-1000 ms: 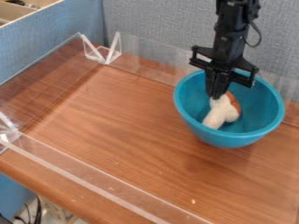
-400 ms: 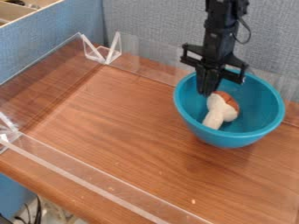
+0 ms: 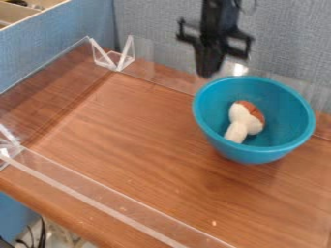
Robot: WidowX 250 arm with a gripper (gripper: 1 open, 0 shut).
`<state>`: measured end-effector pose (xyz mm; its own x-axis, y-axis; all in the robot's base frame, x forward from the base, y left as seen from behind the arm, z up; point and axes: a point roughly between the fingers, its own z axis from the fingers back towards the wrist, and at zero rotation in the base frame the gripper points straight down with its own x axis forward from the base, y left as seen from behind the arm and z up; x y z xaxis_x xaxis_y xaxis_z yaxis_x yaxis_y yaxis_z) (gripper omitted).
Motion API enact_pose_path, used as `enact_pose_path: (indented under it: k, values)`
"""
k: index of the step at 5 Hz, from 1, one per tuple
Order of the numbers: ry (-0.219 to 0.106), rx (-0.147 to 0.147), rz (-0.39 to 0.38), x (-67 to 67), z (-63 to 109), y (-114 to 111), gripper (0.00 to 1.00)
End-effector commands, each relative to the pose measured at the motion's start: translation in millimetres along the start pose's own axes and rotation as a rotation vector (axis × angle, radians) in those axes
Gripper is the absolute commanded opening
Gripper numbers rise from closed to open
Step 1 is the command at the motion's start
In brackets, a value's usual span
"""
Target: Remove the mushroom from inside the blue bowl and put it on the table
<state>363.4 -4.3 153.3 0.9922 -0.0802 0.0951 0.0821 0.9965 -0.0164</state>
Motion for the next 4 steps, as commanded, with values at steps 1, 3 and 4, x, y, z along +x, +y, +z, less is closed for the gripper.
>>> enact_pose_path:
  k: [1,3,4]
  values:
    - [-0.086,0.014,0.039,-6.4,43.5,24,0.0]
    - [-0.053,0.01,-0.007,-3.0,22.6,3,1.0]
    - [-0.045,0.0,-0.037,-0.6,12.9,-12,1.0]
